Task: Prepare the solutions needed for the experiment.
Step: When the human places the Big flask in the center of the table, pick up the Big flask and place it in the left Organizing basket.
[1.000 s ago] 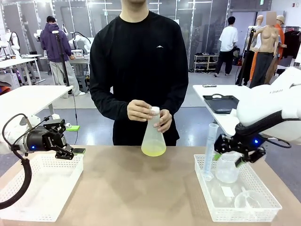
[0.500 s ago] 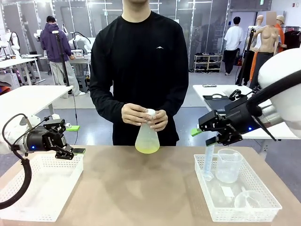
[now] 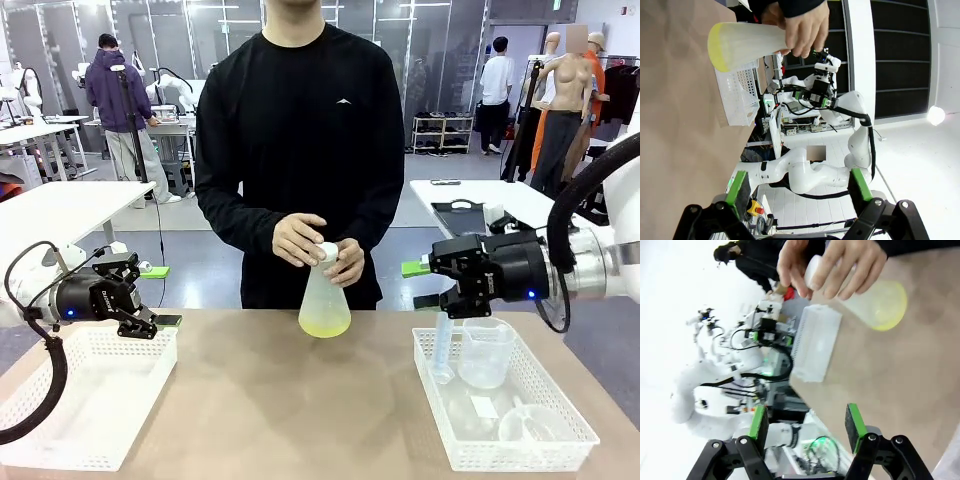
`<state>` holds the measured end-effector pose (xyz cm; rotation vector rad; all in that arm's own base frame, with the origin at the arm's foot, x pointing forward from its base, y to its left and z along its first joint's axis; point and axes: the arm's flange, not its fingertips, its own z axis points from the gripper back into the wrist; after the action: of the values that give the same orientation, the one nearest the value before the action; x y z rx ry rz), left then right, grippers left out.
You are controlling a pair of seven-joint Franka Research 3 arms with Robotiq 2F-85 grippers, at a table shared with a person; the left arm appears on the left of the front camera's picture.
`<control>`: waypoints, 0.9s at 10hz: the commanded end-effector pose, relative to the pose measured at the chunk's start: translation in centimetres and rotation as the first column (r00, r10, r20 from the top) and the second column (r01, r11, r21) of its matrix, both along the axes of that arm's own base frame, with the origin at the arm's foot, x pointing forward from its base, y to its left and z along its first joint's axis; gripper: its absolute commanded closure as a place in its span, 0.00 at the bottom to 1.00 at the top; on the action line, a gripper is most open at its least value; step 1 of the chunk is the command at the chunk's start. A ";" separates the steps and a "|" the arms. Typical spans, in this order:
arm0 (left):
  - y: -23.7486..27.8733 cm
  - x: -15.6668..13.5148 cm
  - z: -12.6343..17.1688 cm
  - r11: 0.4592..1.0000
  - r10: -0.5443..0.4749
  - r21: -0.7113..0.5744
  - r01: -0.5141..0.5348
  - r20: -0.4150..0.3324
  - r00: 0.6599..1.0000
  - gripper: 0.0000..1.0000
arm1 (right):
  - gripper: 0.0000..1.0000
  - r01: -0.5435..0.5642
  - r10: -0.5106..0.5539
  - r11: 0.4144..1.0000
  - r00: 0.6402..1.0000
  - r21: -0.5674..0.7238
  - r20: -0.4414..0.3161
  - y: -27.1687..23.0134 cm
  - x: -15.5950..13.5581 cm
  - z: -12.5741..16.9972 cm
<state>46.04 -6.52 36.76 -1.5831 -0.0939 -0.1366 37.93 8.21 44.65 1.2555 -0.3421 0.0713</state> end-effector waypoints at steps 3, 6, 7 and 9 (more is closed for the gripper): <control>0.0 0.0 0.3 1.000 -0.004 0.004 0.004 -0.002 1.000 0.00 | 0.22 0.003 0.007 0.999 0.973 0.045 -0.233 -1.3 -2.3 -3.4; 0.0 0.0 0.3 1.000 -0.004 0.004 0.004 -0.002 1.000 0.00 | 0.22 0.018 0.008 0.996 0.962 0.093 -0.275 -1.4 -2.2 -3.3; 0.0 0.0 0.3 1.000 -0.004 0.004 0.004 -0.002 1.000 0.00 | 0.22 0.014 0.017 0.994 0.960 0.109 -0.280 -1.4 -2.0 -3.4; 0.0 0.0 0.3 1.000 -0.004 0.004 0.004 -0.002 1.000 0.00 | 0.22 0.012 0.006 0.998 0.967 0.068 -0.256 -1.7 0.3 -3.5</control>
<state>46.04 -6.52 36.76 -1.5831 -0.0939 -0.1366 38.13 6.44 41.31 1.3226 -0.1140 -0.1098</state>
